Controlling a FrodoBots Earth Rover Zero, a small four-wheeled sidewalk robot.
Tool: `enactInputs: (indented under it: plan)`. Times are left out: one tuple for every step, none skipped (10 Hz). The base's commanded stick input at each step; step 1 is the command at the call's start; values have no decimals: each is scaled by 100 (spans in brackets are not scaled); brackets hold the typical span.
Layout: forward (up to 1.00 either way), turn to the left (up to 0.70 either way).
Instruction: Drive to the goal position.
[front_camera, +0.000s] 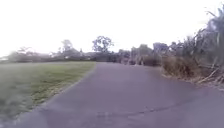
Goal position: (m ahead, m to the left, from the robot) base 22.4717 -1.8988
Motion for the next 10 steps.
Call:
enactInputs:
  plan:
    - [70,0]
    - [70,0]
    - [70,0]
    - [70,0]
    - [70,0]
    - [70,-2]
    - [70,-3]
    - [70,-35]
    - [70,-35]
    - [70,-35]
